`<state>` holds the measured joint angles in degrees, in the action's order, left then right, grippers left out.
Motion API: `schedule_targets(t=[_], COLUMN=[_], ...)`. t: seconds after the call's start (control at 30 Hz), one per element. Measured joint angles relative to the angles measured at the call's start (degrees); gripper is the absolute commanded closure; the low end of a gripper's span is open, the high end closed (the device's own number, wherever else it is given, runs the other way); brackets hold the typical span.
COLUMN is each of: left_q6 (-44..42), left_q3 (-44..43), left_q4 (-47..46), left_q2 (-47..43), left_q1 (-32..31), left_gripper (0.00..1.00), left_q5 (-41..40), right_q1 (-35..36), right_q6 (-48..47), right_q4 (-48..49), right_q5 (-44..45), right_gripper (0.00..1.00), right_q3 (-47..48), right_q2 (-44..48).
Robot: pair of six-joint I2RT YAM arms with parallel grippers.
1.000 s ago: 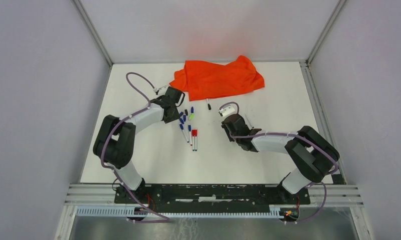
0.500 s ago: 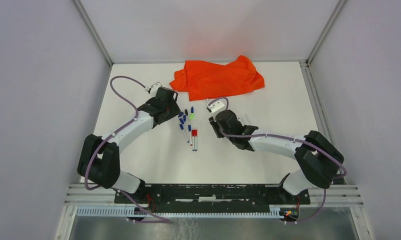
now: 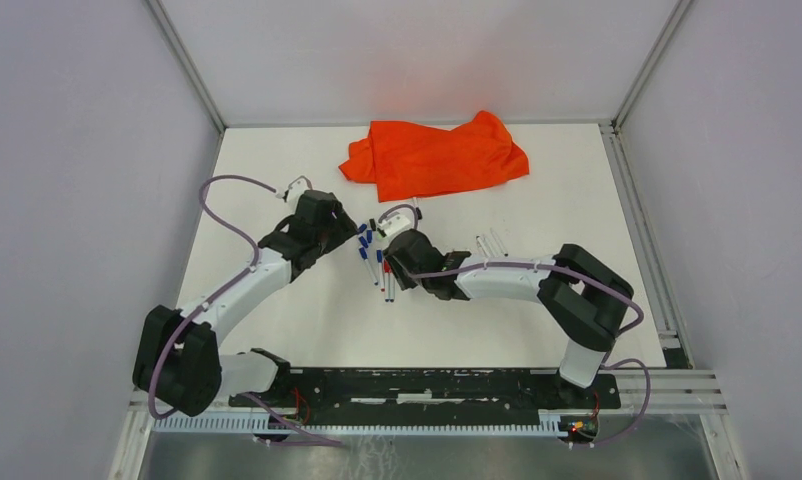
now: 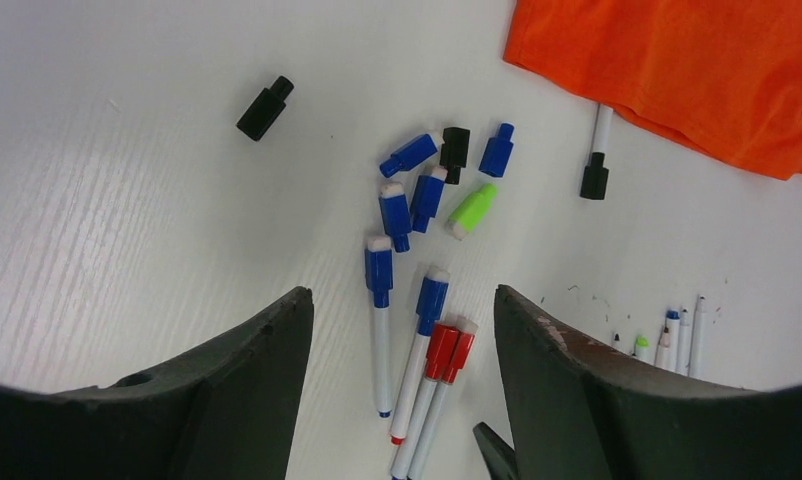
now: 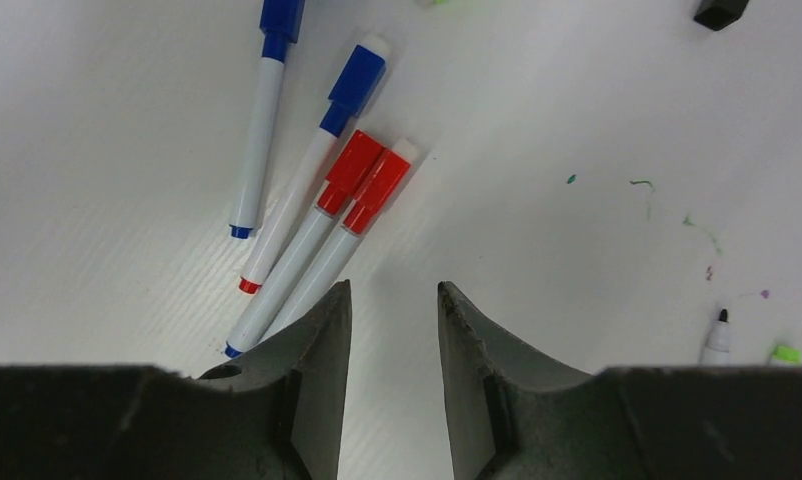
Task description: Open the pen caps
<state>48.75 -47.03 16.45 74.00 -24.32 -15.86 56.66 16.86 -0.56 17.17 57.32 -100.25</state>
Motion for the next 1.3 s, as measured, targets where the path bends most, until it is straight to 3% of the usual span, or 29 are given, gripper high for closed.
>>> schedule_targets(t=[0.33,0.93,1.07,1.3], left_q6=[1.9,2.0,2.0,2.0], left_q3=[3.3,4.5,4.7,5.1], left_q4=[-1.4,-1.7,-1.7,-1.7], left_q2=[-7.2,-9.6,-9.8,-10.4], left_q1=[0.1,0.1,0.1,0.1], left_gripper=[0.27,0.27,0.26,0.26], left_q5=[-0.7,-2.1,-2.1,-2.3], right_q1=[1.3,1.8,1.8,2.1], right_q6=[3.3,4.9,5.0,5.9], right_q4=[-2.0,-3.2,-3.1,1.4], right_q5=[0.0,1.1,1.3,2.3], right_gripper=[0.58,0.59,0.66,0.91], right_q3=[4.5,6.9,6.8,3.7], right_q2=[-4.8,-9.4,-9.4,-8.9])
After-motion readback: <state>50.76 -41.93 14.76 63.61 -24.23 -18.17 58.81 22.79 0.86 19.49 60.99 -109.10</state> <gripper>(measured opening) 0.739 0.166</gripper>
